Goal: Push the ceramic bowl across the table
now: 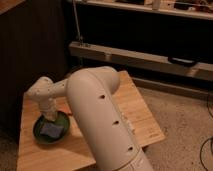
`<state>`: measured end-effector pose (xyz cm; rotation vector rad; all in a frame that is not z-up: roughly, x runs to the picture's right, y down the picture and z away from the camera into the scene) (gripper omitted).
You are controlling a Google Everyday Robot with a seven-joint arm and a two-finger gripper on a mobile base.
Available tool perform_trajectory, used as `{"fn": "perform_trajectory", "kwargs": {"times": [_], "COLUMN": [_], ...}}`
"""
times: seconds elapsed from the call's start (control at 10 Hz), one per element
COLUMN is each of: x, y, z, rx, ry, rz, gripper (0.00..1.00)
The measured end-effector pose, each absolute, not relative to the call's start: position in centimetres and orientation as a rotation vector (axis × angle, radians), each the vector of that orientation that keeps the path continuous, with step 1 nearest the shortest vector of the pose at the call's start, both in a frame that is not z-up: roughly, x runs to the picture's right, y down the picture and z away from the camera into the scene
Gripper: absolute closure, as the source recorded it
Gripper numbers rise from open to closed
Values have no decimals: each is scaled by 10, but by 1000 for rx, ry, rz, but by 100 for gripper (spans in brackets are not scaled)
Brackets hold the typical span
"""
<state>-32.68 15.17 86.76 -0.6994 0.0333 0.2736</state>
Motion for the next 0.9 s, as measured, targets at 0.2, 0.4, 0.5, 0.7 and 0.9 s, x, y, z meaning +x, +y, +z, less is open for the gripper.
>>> {"fn": "perform_trajectory", "kwargs": {"times": [0.2, 0.4, 0.5, 0.7, 0.9], "x": [-325, -332, -327, -321, -312], "y": [120, 96, 90, 88, 79], "z": [875, 868, 870, 874, 864], "rx": [-653, -618, -611, -608, -606], "ry": [55, 76, 93, 108, 78], "rz": [292, 296, 302, 317, 354], "gripper": [96, 96, 96, 96, 96]}}
